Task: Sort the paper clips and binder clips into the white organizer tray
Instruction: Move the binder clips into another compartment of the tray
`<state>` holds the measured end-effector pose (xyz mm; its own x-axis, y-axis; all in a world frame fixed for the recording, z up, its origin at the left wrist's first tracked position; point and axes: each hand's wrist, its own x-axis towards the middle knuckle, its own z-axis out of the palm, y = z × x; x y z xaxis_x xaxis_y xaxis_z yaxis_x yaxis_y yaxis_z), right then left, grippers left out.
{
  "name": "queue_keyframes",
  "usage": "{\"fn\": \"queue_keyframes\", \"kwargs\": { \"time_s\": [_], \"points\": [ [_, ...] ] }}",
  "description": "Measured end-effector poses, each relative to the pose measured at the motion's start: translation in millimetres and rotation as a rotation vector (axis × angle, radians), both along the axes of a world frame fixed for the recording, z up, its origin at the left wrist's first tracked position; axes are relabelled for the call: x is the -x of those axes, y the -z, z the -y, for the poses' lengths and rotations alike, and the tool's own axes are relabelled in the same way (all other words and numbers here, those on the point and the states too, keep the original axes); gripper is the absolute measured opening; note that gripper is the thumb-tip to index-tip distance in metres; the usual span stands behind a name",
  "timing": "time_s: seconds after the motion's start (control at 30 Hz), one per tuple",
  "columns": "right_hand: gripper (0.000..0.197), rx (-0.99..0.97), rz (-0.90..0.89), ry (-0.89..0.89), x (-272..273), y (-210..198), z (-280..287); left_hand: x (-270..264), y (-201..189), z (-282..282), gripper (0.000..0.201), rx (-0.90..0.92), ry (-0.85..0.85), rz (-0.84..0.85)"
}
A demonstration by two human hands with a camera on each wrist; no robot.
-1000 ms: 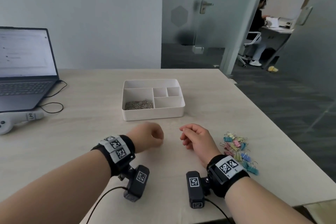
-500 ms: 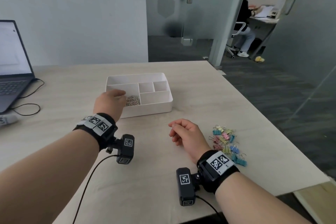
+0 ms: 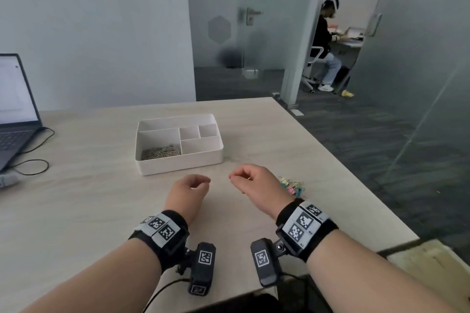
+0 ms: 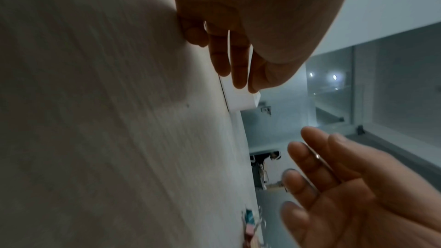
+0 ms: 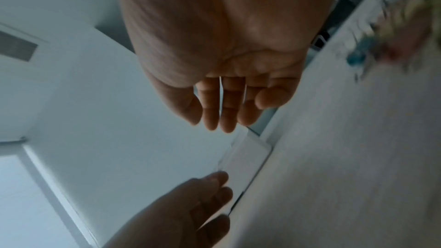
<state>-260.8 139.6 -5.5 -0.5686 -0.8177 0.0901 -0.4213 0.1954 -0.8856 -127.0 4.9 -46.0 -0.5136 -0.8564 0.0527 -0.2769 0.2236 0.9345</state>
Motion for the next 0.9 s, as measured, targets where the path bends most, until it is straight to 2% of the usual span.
{"fn": "queue_keyframes", "kwargs": {
  "time_s": [0.07, 0.13, 0.33, 0.43, 0.5, 0.57, 0.7, 0.9],
  "points": [
    [0.012, -0.104, -0.162, 0.007, 16, -15, -19, 10, -3, -12, 0.012, 0.033, 0.087, 0.073],
    [0.024, -0.236, -0.264, 0.027, 37, -27, -40, 21, -10, -23, 0.018, 0.099, 0.219, 0.189],
    [0.094, -0.632, -0.292, -0.059, 94, -28, -90, 65, -33, -49, 0.086, 0.343, 0.612, 0.626],
    [0.109, -0.700, -0.327, -0.162, 100, -17, -99, 85, -37, -61, 0.107, 0.447, 0.713, 0.755],
    [0.108, -0.711, -0.342, -0.194, 101, -9, -101, 97, -37, -69, 0.112, 0.509, 0.765, 0.801],
    [0.098, -0.705, -0.368, -0.179, 101, -2, -99, 107, -37, -76, 0.110, 0.556, 0.793, 0.820],
    [0.064, -0.700, -0.398, -0.115, 102, 8, -89, 120, -30, -83, 0.084, 0.586, 0.798, 0.809],
    [0.040, -0.681, -0.349, -0.085, 98, 16, -74, 120, -27, -74, 0.044, 0.561, 0.735, 0.772]
  ]
}}
